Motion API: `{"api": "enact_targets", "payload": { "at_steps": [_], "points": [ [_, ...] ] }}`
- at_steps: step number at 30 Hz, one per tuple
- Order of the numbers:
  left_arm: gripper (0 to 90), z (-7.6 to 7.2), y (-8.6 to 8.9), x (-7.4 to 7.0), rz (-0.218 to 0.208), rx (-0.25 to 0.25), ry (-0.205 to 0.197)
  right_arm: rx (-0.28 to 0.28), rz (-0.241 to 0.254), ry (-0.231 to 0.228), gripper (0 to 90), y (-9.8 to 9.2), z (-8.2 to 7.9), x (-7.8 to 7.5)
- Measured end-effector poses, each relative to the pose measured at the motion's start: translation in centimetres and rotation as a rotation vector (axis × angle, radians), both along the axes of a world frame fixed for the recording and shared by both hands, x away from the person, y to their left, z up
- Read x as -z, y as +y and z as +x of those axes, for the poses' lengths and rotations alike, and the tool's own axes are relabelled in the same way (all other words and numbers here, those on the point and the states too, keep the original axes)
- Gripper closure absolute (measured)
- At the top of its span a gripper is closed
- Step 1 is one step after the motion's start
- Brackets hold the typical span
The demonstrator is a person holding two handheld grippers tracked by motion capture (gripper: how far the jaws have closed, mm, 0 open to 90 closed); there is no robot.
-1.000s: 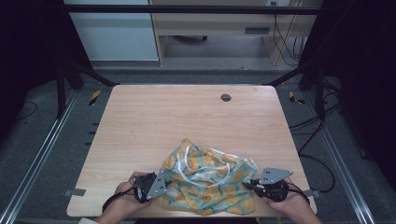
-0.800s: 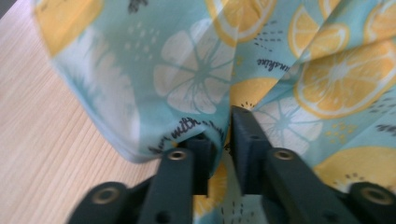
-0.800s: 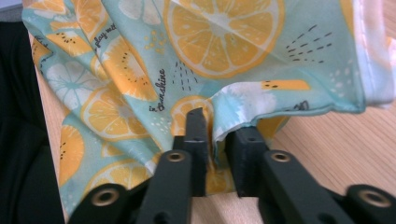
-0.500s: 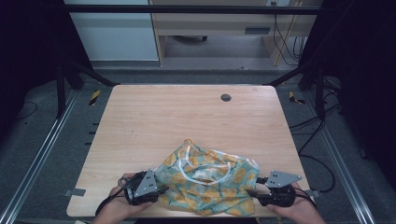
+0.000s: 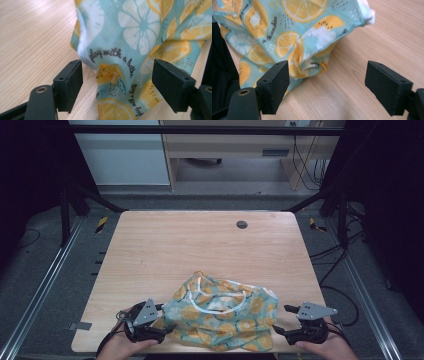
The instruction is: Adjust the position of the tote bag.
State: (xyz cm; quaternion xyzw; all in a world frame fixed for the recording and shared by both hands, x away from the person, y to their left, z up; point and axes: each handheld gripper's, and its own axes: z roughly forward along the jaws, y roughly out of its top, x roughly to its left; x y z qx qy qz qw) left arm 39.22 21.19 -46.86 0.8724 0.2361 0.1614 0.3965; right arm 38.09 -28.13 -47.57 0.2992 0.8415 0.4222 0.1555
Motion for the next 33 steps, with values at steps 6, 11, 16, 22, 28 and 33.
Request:
{"api": "enact_targets", "payload": {
  "at_steps": [6, 11, 16, 22, 28, 33],
  "points": [
    [23.8, 0.1, 0.0, -0.9, -0.011, -0.005, -0.021, -0.002, 0.011, -0.008, 14.5, -0.3, 0.3, -1.8],
    [23.9, 0.2, -0.5, -2.4, -0.012, 0.005, -0.046, -0.009, 0.013, -0.031, 20.9, -0.2, 0.8, -3.1],
    [25.3, 1.2, -1.3, -4.2, 0.007, 0.007, -0.078, -0.030, 0.017, -0.041, 32.9, 0.8, 2.1, -4.7],
    [26.3, 3.6, -2.2, -4.4, 0.025, 0.012, -0.023, -0.032, 0.006, -0.037, 39.1, 2.6, 4.3, -5.7],
    [29.3, 4.4, -3.2, -4.1, 0.018, 0.061, 0.042, -0.021, 0.023, 0.003, 43.3, 3.4, 6.1, -5.6],
    [36.6, 4.8, -3.8, -3.5, 0.049, 0.098, 0.065, -0.022, 0.020, 0.050, 44.3, 3.6, 6.9, -5.0]
  ]
}}
